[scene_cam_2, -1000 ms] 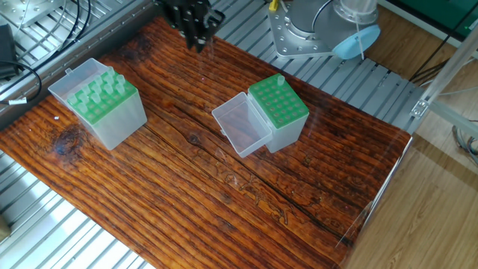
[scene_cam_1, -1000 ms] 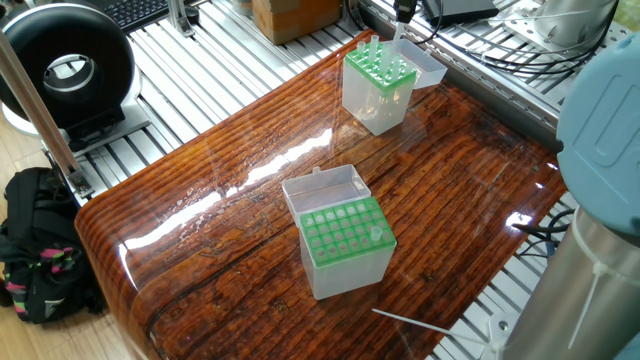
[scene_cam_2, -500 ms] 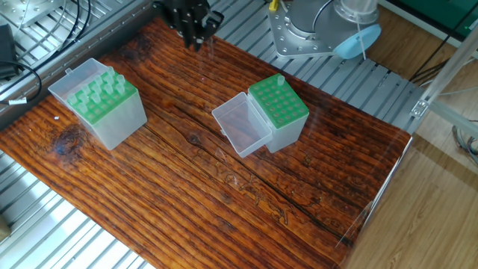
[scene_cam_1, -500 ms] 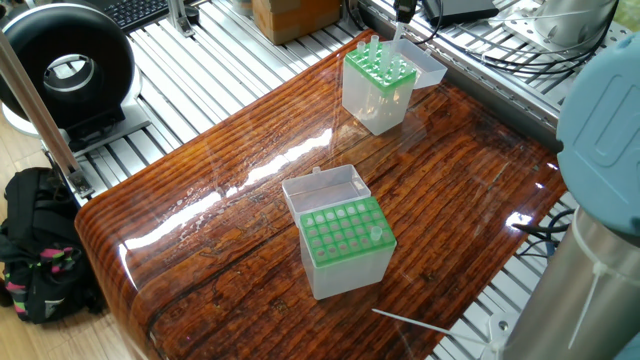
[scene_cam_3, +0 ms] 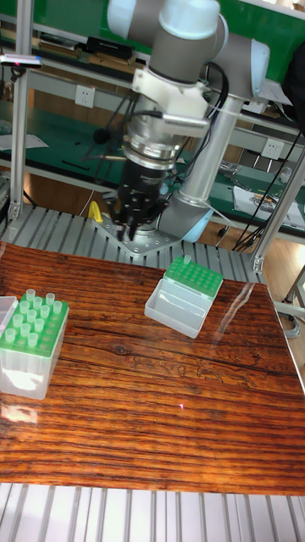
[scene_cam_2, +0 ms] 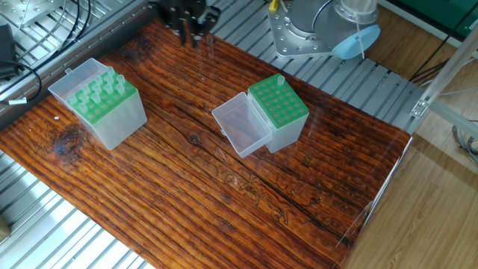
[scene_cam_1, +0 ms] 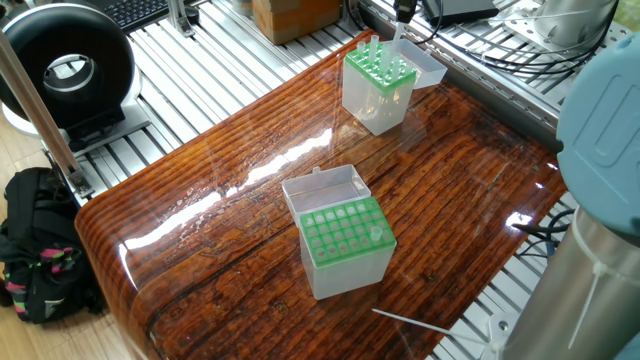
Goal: Transfer all large pipette tips from one holder to another
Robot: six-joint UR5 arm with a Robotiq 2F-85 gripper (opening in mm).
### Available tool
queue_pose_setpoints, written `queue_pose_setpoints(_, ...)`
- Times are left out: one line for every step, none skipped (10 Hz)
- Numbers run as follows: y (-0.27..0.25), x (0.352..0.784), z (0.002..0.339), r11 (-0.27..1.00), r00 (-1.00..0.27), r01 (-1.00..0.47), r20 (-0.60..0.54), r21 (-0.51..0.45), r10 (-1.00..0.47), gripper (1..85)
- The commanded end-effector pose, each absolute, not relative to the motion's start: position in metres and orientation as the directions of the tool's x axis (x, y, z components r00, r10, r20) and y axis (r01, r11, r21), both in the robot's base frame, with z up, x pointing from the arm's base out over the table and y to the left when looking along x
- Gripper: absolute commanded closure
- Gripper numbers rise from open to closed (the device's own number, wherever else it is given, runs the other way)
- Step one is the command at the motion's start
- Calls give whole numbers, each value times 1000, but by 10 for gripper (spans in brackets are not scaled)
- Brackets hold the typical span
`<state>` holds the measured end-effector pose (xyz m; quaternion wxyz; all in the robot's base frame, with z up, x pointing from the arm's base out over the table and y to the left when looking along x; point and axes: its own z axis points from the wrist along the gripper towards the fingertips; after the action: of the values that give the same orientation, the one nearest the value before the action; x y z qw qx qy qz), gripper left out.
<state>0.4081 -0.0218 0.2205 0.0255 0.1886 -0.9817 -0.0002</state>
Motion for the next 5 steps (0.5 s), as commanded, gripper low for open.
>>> queue_pose_setpoints(53, 364, 202, 959, -960, -279, 8, 44, -280, 610)
queue_pose_setpoints(74, 348, 197, 967, -969, -248, -8, 52, -248, 610)
queue_pose_setpoints(87, 333, 196, 973, -974, -224, -3, 57, -224, 617)
queue_pose_setpoints(97, 324, 196, 976, -978, -206, 2, 67, -207, 623)
queue_pose_setpoints(103, 324, 197, 977, -980, -199, 0, 73, -199, 623)
